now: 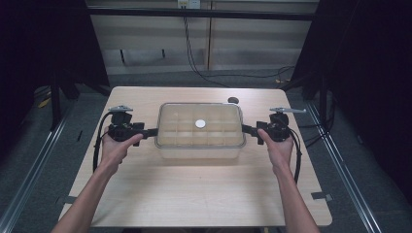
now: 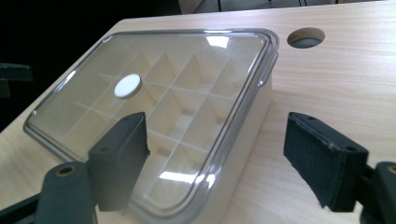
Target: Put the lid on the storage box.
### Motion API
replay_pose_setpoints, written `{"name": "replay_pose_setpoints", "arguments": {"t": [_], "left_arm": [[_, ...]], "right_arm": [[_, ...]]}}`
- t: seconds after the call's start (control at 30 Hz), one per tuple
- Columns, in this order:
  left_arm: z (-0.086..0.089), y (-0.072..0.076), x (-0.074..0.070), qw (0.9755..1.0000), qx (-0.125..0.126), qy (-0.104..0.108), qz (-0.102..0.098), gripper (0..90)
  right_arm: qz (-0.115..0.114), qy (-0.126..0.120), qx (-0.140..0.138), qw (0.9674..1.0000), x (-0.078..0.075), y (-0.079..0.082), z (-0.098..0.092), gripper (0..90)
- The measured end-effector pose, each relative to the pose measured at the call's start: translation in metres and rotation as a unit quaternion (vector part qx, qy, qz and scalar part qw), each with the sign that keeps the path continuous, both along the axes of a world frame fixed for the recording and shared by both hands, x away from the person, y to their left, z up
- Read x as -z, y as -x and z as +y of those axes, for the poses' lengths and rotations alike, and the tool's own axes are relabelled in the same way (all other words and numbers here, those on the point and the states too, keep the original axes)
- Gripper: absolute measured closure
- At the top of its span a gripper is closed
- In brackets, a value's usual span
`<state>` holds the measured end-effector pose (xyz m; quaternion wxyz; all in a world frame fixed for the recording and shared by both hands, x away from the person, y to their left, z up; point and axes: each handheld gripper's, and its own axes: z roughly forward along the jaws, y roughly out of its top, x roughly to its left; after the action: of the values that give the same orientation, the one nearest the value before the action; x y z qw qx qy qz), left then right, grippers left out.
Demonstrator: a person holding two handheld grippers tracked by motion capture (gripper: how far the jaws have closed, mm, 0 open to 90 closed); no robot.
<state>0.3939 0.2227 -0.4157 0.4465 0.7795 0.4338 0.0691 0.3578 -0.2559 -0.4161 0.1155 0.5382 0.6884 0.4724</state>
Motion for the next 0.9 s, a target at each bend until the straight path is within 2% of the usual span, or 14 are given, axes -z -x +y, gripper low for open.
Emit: {"name": "replay_pose_setpoints", "arguments": {"t": [0.07,0.13,0.2,0.27,0.3,0.4,0.47,0.53,0.6,0.63,0.67,0.77,0.83,0.9], "left_arm": [[0.004,0.004,0.002,0.9998,0.006,0.014,0.009,26.1],[0.006,0.011,0.002,1.0,0.004,0.007,-0.002,26.1],[0.008,0.018,0.003,0.9999,0.004,0.011,0.003,27.9],[0.01,0.026,0.003,1.0,0.002,-0.002,-0.009,28.7],[0.011,0.03,0.004,0.9999,0.001,-0.005,-0.012,28.4],[0.016,0.04,0.006,0.9999,0.008,-0.001,-0.01,29.5],[0.018,0.048,0.008,0.9999,0.006,-0.005,-0.012,33.9],[0.023,0.055,0.013,0.9998,0.008,-0.01,-0.012,43.0],[0.027,0.062,0.021,0.9997,0.007,-0.018,-0.011,42.4],[0.03,0.065,0.024,0.9999,0.006,-0.014,-0.004,40.3],[0.032,0.068,0.027,1.0,0.002,-0.008,-0.003,39.7],[0.039,0.08,0.032,0.9999,-0.004,-0.013,-0.001,35.3],[0.041,0.092,0.033,0.9998,-0.019,-0.008,-0.006,35.1],[0.043,0.103,0.035,0.9999,-0.011,-0.006,-0.004,32.9]], "right_arm": [[-0.005,0.003,-0.001,1.0,-0.001,0.006,-0.003,19.7],[-0.013,0.005,0.001,0.9999,-0.004,0.013,-0.005,19.7],[-0.018,0.009,0.002,0.9998,-0.007,0.021,-0.006,21.8],[-0.023,0.02,-0.002,0.9995,-0.01,0.029,-0.006,22.2],[-0.027,0.015,-0.006,0.9995,-0.011,0.034,-0.007,22.5],[-0.031,0.022,-0.015,0.9992,-0.012,0.048,-0.005,23.9],[-0.034,0.022,-0.028,0.9988,-0.011,0.057,-0.004,27.7],[-0.043,0.041,-0.017,0.9981,-0.009,0.07,0.0,29.3],[-0.038,0.029,-0.026,0.9985,-0.005,0.078,0.0,29.2],[-0.035,0.027,-0.031,0.9986,-0.002,0.082,0.0,29.0],[-0.033,0.028,-0.029,0.9986,-0.001,0.087,0.001,28.7],[-0.027,0.028,-0.035,0.9986,0.005,0.099,0.001,28.0],[-0.029,0.029,-0.034,0.9986,0.007,0.108,-0.001,27.7],[-0.03,0.021,-0.03,0.9989,0.01,0.116,-0.001,27.8]]}}
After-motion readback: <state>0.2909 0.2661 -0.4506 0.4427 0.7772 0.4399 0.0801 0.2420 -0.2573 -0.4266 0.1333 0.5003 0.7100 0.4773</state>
